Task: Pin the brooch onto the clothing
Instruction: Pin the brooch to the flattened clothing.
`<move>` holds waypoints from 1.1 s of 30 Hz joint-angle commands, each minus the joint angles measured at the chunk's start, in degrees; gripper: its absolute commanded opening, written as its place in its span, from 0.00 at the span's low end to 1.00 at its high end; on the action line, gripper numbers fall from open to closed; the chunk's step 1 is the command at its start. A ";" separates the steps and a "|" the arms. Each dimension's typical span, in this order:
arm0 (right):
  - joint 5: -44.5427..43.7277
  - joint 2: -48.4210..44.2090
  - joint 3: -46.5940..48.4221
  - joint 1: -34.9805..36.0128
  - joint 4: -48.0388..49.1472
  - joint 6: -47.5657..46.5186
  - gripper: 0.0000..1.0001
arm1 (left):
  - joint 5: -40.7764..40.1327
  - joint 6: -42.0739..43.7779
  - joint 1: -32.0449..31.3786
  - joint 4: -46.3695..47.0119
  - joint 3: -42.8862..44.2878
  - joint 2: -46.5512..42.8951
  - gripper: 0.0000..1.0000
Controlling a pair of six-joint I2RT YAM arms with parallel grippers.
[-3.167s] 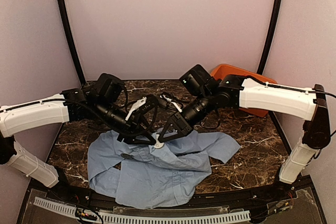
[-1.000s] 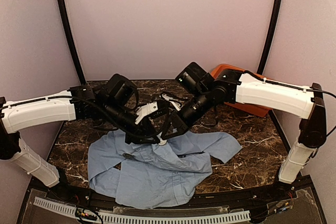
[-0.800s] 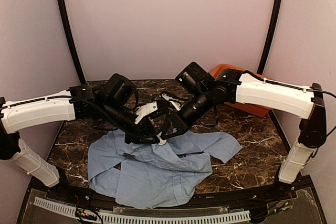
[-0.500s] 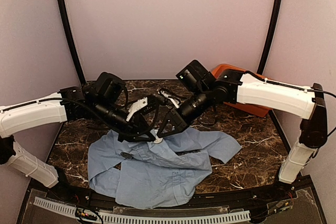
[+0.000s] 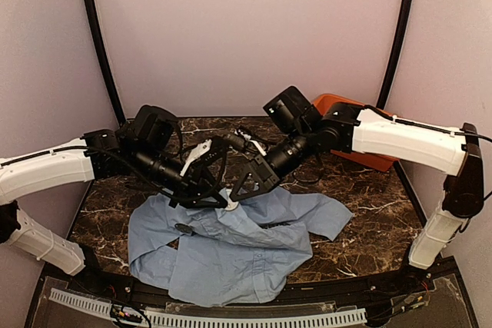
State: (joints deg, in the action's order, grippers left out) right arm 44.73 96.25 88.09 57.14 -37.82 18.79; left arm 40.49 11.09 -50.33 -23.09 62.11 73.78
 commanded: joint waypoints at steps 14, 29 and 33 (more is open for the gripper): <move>10.28 -4.91 -4.14 -2.93 16.35 7.62 0.00 | 2.86 -0.47 -0.03 3.47 -1.68 -3.27 0.23; 7.87 -4.05 -2.49 -3.49 10.93 3.87 0.00 | 1.79 2.68 -0.02 -5.80 4.26 0.58 0.18; 8.44 -4.27 -3.22 -3.73 11.05 3.22 0.00 | 3.49 3.69 0.01 -5.11 3.45 -0.52 0.19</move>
State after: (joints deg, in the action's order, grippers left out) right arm 52.71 93.62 83.35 54.35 -29.45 22.96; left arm 42.22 11.51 -49.98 -24.56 65.47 73.97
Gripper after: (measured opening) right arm 0.008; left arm 0.186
